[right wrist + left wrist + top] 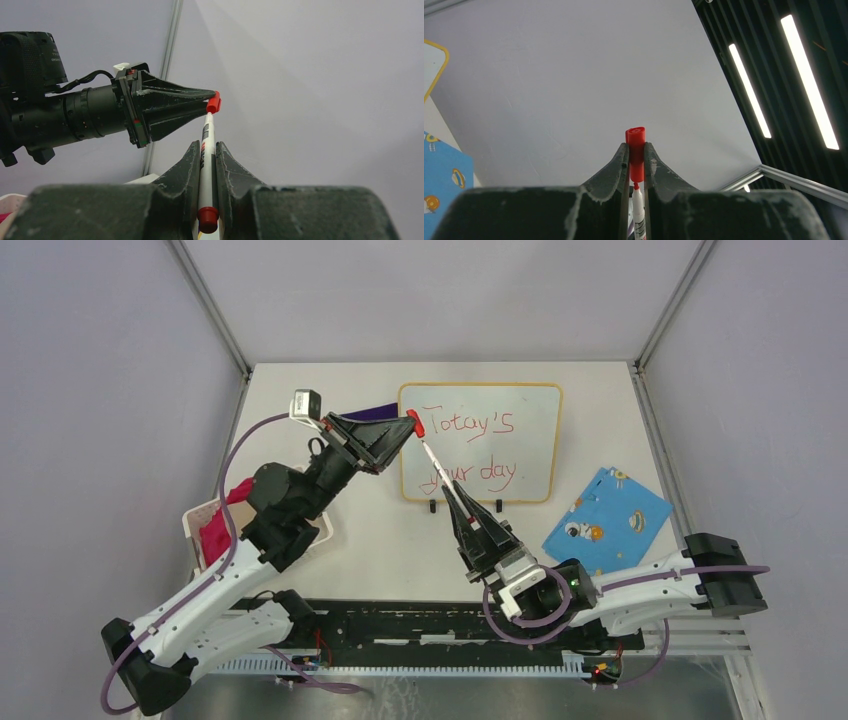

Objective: Write a sentence on the whiteboard
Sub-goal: Close the whiteboard marker at the center of the board.

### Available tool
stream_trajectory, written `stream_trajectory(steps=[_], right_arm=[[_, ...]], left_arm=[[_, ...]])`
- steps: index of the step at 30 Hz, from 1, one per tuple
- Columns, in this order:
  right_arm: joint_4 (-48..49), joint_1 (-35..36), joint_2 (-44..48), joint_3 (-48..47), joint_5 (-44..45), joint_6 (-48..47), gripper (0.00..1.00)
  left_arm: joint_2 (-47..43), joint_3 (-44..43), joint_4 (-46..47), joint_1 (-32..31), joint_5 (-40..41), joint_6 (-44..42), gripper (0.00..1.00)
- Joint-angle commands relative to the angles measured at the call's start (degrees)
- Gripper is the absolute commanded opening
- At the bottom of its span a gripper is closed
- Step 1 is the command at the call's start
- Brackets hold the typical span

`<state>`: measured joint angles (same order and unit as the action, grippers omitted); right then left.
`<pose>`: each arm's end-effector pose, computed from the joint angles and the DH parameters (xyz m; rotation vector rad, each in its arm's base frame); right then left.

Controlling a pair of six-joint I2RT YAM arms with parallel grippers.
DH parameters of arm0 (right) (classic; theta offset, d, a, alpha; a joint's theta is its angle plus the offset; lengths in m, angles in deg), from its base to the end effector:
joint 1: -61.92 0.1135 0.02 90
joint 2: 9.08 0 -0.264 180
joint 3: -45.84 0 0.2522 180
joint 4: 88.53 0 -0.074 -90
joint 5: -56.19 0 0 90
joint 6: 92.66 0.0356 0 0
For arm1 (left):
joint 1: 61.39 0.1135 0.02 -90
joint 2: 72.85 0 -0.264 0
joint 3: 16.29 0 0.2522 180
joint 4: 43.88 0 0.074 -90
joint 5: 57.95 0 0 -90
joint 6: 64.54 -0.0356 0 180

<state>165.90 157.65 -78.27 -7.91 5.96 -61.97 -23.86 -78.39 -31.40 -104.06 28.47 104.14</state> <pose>0.0005 0.2227 0.3800 -0.3627 0.7776 0.4088 0.1391 -0.1312 0.4172 -0.3530 1.3024 -1.8862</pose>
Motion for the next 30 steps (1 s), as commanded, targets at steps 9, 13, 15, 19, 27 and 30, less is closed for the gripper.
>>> stream_trajectory(steps=[9, 13, 15, 19, 27, 30], right_arm=[[14.51, -0.36, 0.11, -2.29, 1.0, -0.37, 0.0], [14.65, -0.45, 0.02, -2.36, 1.02, -0.42, 0.0], [14.65, -0.45, -0.11, -2.38, 1.02, -0.44, 0.0], [14.65, -0.46, -0.2, -2.46, 1.03, -0.45, 0.0], [14.65, -0.62, -0.56, -2.64, 1.22, -0.66, 0.0], [14.65, -0.71, -0.7, -2.73, 1.28, -0.71, 0.0]], left_arm=[[-1.22, 0.25, 1.36, -0.57, -1.09, 0.34, 0.02], [-1.48, 0.32, 0.79, -0.65, -1.04, 0.21, 0.02], [-1.44, 0.35, 0.7, -0.65, -1.25, 0.23, 0.02], [-1.82, 0.52, 0.74, -0.74, -1.21, 0.12, 0.02], [-2.12, 0.44, 0.74, -0.85, -1.43, -0.27, 0.02], [-2.2, 0.57, 0.74, -0.92, -1.47, -0.45, 0.02]])
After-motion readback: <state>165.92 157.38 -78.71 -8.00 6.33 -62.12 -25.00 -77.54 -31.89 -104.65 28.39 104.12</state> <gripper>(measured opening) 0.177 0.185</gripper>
